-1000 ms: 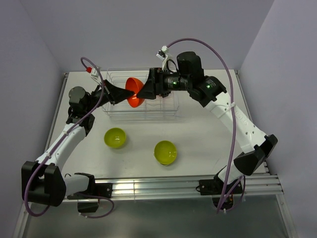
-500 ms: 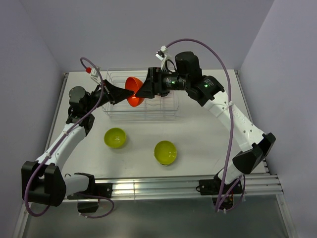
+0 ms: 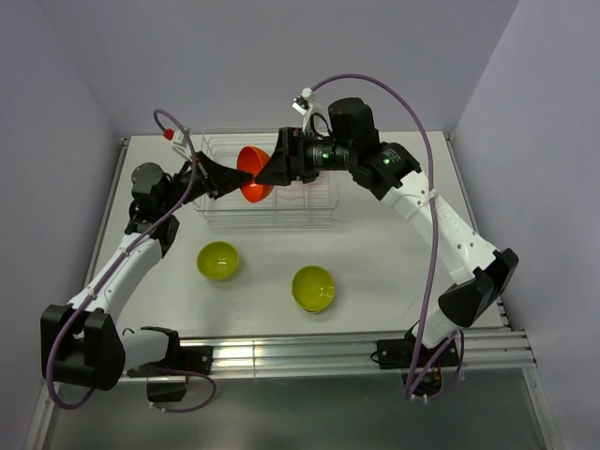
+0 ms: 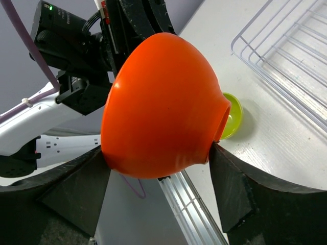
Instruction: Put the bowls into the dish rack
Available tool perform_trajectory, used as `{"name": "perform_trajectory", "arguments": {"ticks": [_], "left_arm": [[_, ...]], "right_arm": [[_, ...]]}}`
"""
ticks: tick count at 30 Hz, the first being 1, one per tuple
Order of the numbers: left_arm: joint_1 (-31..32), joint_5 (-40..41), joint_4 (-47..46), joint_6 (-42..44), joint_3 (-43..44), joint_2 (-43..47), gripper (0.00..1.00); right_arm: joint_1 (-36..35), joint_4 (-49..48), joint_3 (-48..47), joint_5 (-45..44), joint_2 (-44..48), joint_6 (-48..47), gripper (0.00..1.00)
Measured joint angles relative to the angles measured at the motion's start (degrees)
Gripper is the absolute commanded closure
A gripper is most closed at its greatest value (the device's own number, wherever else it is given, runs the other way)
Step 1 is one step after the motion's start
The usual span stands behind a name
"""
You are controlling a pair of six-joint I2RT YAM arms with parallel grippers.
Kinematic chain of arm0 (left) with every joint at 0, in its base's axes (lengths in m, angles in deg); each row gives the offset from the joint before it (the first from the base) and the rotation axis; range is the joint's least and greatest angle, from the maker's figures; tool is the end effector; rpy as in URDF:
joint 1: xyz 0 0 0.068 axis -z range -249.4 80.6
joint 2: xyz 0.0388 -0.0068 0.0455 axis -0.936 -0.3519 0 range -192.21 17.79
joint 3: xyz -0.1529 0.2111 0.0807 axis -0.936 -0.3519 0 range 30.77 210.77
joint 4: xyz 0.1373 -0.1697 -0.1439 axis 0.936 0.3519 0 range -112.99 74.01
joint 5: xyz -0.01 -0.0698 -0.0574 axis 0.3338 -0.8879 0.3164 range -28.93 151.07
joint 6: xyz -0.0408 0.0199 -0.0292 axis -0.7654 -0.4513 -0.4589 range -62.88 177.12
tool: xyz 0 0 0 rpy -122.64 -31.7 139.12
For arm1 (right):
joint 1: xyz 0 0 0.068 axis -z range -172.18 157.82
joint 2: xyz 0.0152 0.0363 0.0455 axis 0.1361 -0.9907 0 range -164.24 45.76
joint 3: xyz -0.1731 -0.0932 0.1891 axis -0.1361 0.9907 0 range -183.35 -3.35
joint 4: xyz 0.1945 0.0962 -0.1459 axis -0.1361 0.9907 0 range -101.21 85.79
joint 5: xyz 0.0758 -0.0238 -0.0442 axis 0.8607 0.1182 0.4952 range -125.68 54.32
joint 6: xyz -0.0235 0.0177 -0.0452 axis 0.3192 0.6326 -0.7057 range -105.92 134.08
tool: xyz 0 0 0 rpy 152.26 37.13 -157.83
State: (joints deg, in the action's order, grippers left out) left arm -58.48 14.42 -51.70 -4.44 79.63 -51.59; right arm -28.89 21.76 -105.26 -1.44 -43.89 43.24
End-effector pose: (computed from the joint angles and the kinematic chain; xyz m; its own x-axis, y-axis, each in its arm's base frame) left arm 0.2652 -0.0776 0.3450 -0.6692 -0.4856 -0.5625 0.5214 0.2325 -0.8210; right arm 0.2620 0.2204 0.4516 -0.6939 -0.0149 -0.7199 -0.6619 0.4068 0.6296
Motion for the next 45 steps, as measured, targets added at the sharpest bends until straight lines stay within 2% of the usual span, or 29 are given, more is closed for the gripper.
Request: {"name": "perform_trajectory", "arguments": {"ticks": [3,7,8,9,11,12,14,15,18,26,29,33,35,42,45], "left_arm": [[0.0,0.2,0.5,0.2,0.0,0.0,1.0],[0.0,0.5,1.2,0.6,0.0,0.0,0.99],[0.0,0.5,1.5,0.7,0.0,0.0,0.98],[-0.1,0.6,1.7,0.8,0.0,0.0,0.95],[-0.1,0.7,2.4,1.0,0.0,0.0,0.9],[-0.1,0.7,2.6,1.1,0.0,0.0,0.79],[-0.1,0.8,3.0,1.3,0.0,-0.1,0.72],[0.0,0.9,3.2,1.4,0.0,-0.1,0.64],[0.0,0.9,3.8,1.9,0.3,-0.2,0.56],[0.0,1.1,5.3,2.4,1.2,-0.2,0.45],[0.0,1.4,6.8,3.1,1.6,-0.2,0.36],[0.0,1.7,8.6,4.8,2.1,-0.2,0.08],[-0.1,2.0,9.9,5.5,2.4,-0.2,0.01],[-2.5,2.8,14.3,8.2,2.7,-0.2,0.01],[-4.0,3.4,19.3,11.0,4.5,-0.2,0.0]], "right_arm": [[0.0,0.0,0.0,0.2,0.0,-0.2,0.39],[0.0,-0.1,0.0,0.1,-0.3,-0.4,0.72],[0.0,-0.1,0.0,0.1,-0.3,-0.4,0.76],[0.0,-0.1,0.0,0.2,-0.5,-0.4,0.88],[0.0,-0.1,0.0,0.3,-0.7,-0.5,1.0],[0.0,-0.1,0.0,0.4,-0.7,-0.5,1.0],[0.1,-0.1,0.0,0.4,-0.9,-0.5,1.0],[0.1,0.1,0.0,0.3,-0.9,-0.6,1.0],[0.1,0.2,0.0,-0.1,-1.4,-0.9,1.0],[0.1,0.9,0.0,-2.0,-1.6,-1.7,1.0],[0.2,0.9,0.0,-2.9,-1.6,-1.8,1.0],[0.6,0.9,0.0,-4.5,-1.6,-1.8,1.0],[0.9,0.9,0.0,-5.4,-1.6,-2.0,1.0],[3.4,1.6,0.0,-13.3,-1.6,-4.2,1.0],[3.8,2.6,0.0,-18.0,-1.7,-5.9,1.0]]}}
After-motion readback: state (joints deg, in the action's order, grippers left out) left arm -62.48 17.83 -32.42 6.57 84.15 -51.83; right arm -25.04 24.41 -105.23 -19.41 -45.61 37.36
